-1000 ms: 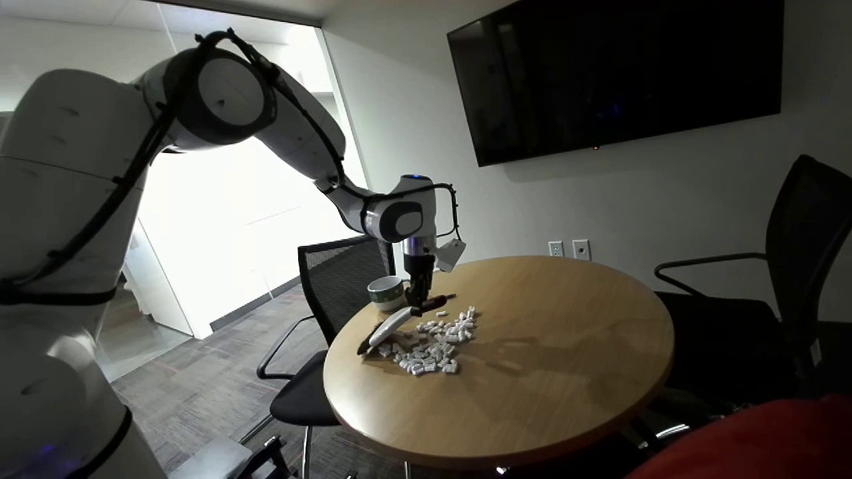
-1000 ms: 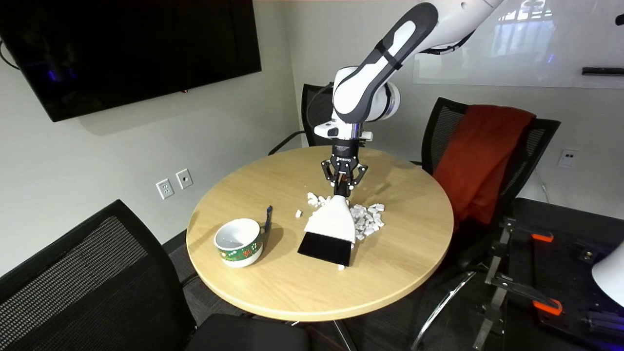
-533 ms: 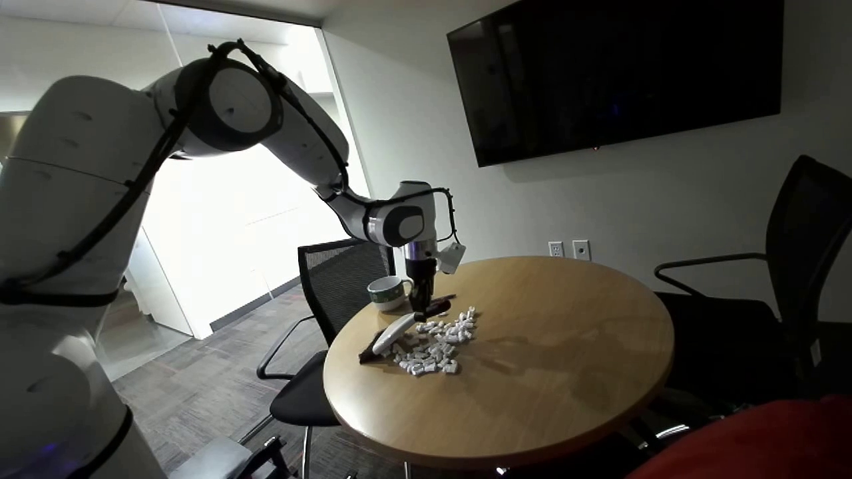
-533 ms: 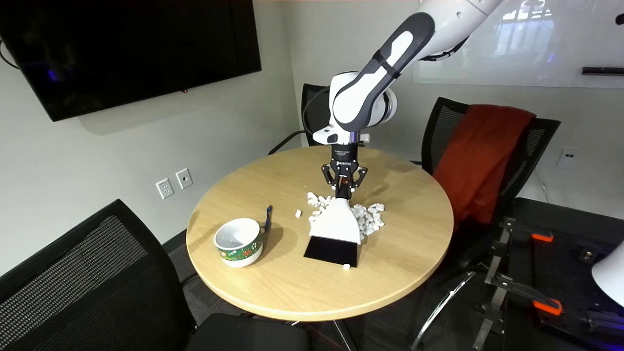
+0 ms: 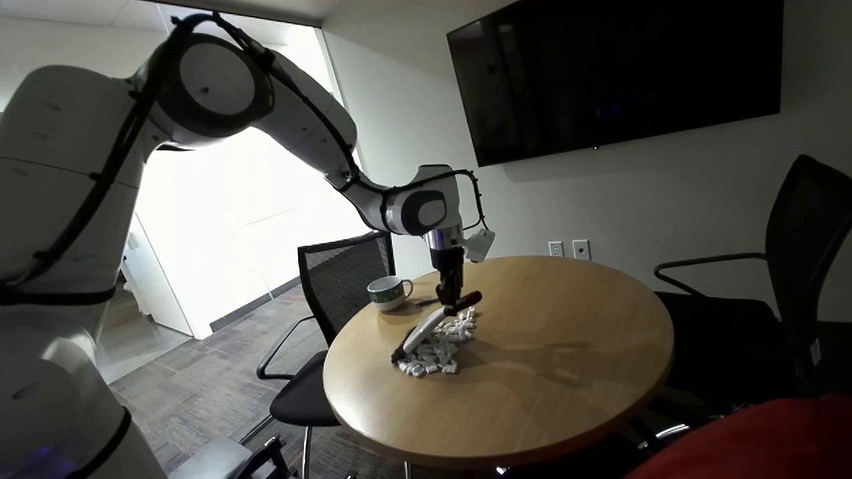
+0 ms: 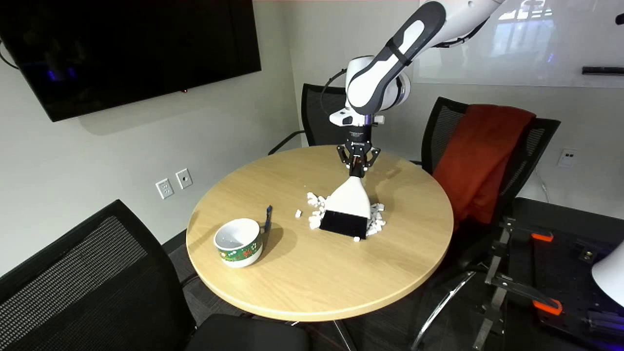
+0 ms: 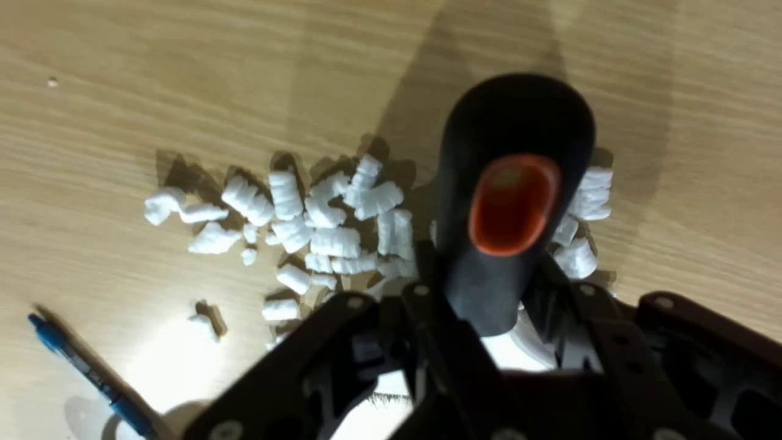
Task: Sweep the pieces of paper to the right
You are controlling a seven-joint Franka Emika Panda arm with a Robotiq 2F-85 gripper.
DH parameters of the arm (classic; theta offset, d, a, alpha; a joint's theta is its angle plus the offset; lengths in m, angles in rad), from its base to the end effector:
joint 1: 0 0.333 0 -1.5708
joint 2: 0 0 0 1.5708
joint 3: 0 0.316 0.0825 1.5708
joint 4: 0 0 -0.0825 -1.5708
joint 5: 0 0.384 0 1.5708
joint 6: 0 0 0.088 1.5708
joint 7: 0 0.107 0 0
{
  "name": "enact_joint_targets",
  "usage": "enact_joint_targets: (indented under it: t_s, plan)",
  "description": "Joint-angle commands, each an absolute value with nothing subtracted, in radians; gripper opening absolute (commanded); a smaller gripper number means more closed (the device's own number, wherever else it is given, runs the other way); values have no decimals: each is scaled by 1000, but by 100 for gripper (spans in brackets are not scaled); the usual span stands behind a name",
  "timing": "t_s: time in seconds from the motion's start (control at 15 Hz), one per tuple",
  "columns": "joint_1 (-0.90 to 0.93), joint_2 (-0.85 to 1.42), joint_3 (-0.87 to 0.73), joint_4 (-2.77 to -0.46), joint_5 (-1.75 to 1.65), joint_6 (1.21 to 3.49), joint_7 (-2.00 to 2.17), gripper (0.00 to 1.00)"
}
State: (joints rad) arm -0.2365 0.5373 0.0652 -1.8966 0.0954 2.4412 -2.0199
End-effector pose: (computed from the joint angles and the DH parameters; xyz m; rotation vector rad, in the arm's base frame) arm 0.6242 -0.1098 0.2184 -1.9684 -2.3971 -0.1365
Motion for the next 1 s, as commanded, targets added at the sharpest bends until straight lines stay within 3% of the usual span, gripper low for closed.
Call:
enact_joint_targets:
  t_s: [0.0,0.53,0.93]
  plan:
    - [-261,496,36,-1903,73,2410,-2029,12]
    - [-288,481,-43,-1904,27,2421,-2003,12]
    - [-368,421,61,-1914,202,2375,-2155,12]
